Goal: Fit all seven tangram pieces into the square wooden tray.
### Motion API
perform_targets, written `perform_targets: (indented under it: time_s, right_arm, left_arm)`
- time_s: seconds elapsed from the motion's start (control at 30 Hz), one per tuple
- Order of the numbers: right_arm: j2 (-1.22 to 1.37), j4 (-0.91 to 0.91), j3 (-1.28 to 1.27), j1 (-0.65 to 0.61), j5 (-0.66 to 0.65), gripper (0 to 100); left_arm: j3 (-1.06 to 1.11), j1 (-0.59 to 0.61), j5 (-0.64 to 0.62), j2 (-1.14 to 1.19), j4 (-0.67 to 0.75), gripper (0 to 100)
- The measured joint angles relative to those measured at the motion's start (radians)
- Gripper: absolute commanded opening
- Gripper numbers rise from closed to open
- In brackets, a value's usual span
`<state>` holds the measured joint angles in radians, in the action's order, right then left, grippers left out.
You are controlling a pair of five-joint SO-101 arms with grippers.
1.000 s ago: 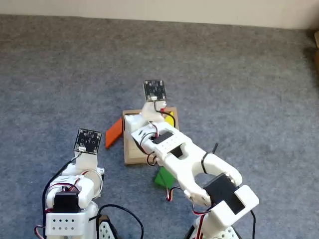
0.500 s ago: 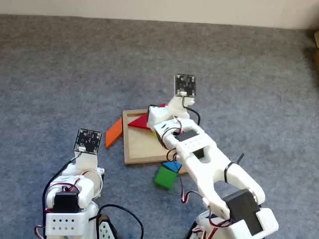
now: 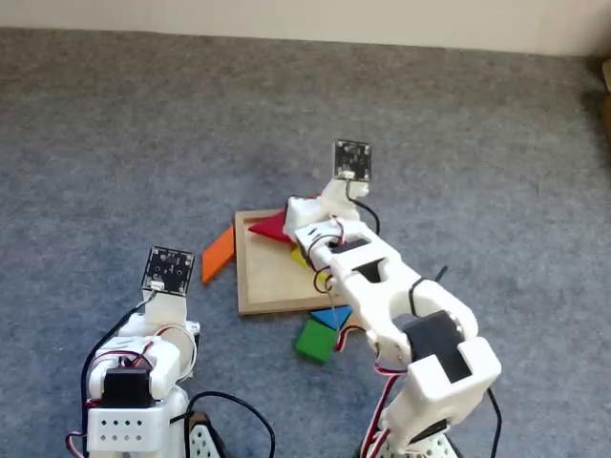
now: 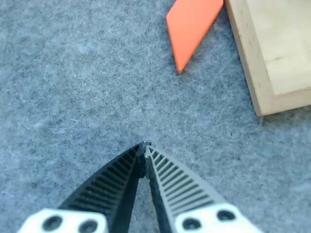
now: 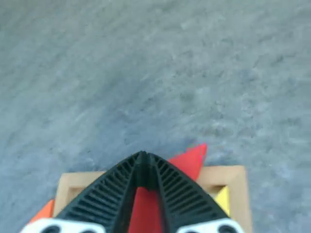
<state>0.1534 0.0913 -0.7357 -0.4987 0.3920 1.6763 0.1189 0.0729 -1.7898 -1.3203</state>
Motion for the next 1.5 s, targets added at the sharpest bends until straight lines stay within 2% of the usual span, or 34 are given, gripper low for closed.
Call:
perform_targets:
  time_s: [0.3, 0.8, 1.0, 1.1, 1.27, 1.5]
  right_arm:
    - [-0.063, -0.172, 0.000, 0.023, 0.000, 0.4]
    - [-0.074, -0.187, -0.020, 0.017, 0.000, 0.4]
    - [-0.276, -0.216, -0.107, 0.015, 0.000, 0.4]
    - [-0.425, -0.313, -0.140, 0.015, -0.028, 0.4]
    - [-0.621, -0.612, -0.141, 0.015, -0.181, 0.4]
    - [-0.694, -0.994, -0.100, 0.008, -0.278, 1.9]
  left_arm:
    - [0.000, 0.000, 0.000, 0.000, 0.000, 1]
    - [0.000, 0.000, 0.000, 0.000, 0.000, 1]
    - [0.000, 0.000, 0.000, 0.000, 0.000, 1]
    - [0.000, 0.000, 0.000, 0.000, 0.000, 1]
    - [0.000, 0.000, 0.000, 0.000, 0.000, 1]
    - [0.000, 0.000, 0.000, 0.000, 0.000, 1]
